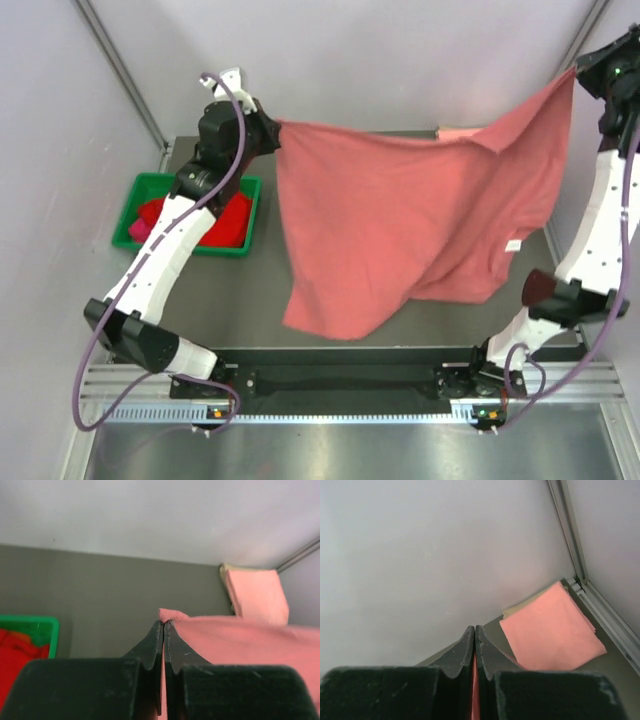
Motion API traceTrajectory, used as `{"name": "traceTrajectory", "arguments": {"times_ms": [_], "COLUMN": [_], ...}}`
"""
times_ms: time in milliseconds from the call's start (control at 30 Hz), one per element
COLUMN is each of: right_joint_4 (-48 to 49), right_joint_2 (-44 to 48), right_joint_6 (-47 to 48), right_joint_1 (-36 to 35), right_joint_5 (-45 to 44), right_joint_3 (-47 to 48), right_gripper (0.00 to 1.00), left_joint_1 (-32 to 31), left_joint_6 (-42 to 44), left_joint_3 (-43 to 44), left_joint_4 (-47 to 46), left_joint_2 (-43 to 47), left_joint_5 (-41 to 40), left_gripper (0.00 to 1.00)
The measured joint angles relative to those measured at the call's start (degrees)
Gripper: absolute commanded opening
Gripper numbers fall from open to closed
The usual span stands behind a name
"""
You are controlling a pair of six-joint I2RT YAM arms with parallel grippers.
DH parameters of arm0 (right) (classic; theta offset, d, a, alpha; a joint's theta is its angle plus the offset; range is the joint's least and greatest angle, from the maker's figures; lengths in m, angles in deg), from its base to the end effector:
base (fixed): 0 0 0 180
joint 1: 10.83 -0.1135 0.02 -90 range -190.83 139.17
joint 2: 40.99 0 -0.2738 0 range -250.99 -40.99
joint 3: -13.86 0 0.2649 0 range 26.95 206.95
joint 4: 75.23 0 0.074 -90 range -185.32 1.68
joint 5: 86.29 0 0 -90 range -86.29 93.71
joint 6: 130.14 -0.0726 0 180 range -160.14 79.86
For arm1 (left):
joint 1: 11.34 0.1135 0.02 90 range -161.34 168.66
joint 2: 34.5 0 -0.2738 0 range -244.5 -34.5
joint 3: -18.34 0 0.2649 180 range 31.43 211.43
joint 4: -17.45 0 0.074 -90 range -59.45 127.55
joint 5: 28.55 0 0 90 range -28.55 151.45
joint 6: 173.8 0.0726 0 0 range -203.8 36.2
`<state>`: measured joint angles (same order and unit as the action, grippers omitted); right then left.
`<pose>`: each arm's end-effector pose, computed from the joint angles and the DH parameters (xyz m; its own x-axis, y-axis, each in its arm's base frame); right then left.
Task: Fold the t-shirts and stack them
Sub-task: Flatten the tshirt out
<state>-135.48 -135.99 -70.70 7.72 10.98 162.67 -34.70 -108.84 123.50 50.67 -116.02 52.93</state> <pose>0.3304 -0.1012 0.5837 0.0083 0.5292 -0.8484 0.2232 0.8261 0.5175 0.3403 -0.1353 0.4663 -0.2476 -0.3490 -0.9038 0.1691 0.9030 -0.3950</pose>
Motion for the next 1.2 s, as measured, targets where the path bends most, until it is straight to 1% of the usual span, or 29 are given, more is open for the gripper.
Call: {"name": "traceTrajectory", "arguments": {"times_ms": [67,133,200,300,367,467,600,733,867,1033,1100,1200], "right_joint_4": [1.7,1.79,1.81,2.78,3.32,3.43,3.8,4.15,4.24,4.28,4.31,4.83], "right_joint_2": [-5.86,-7.61,-7.78,-5.03,-0.55,8.09,21.86,34.07,43.67,49.03,49.27,48.33], "right_joint_6": [-0.22,-0.72,-1.22,-1.57,-1.46,-0.63,0.87,1.53,1.66,2.25,2.62,3.93], "right_joint_1": [0.07,0.24,0.37,0.81,1.31,2.34,2.91,2.99,2.91,-0.42,-3.28,-6.78], "right_joint_5": [0.13,0.17,0.33,0.07,-1.07,-4.0,-9.79,-16.41,-24.26,-31.1,-33.38,-34.25], "right_joint_3": [3.65,3.63,3.08,2.12,-0.98,-5.49,-9.55,-9.68,-8.07,-5.18,-5.11,-6.88], "right_gripper": [0.0,0.0,0.0,0.0,0.0,0.0,0.0,0.0,0.0,0.0,0.0,0.0], "left_joint_1": [0.0,0.0,0.0,0.02,0.02,0.02,0.02,0.02,0.02,0.02,0.02,0.02], "left_joint_6": [0.5,1.05,1.36,1.4,0.94,-0.28,-2.4,-4.9,-7.06,-8.7,-8.76,-8.31], "left_joint_3": [3.74,6.91,8.07,7.06,2.99,-3.52,-9.22,-9.99,-7.39,-4.57,-4.2,-4.72], "left_joint_4": [-1.66,-3.67,-5.64,-7.72,-9.77,-10.21,-10.19,-10.38,-9.53,-9.29,-8.9,-8.74], "left_joint_2": [-2.54,-3.41,-2.86,-0.11,4.15,11.37,20.57,28.2,32.44,35.85,36.63,36.72], "left_joint_5": [-0.04,0.15,0.13,0.35,1.49,3.61,6.38,9.51,12.57,14.49,14.47,13.68], "left_gripper": [0.0,0.0,0.0,0.0,0.0,0.0,0.0,0.0,0.0,0.0,0.0,0.0]}}
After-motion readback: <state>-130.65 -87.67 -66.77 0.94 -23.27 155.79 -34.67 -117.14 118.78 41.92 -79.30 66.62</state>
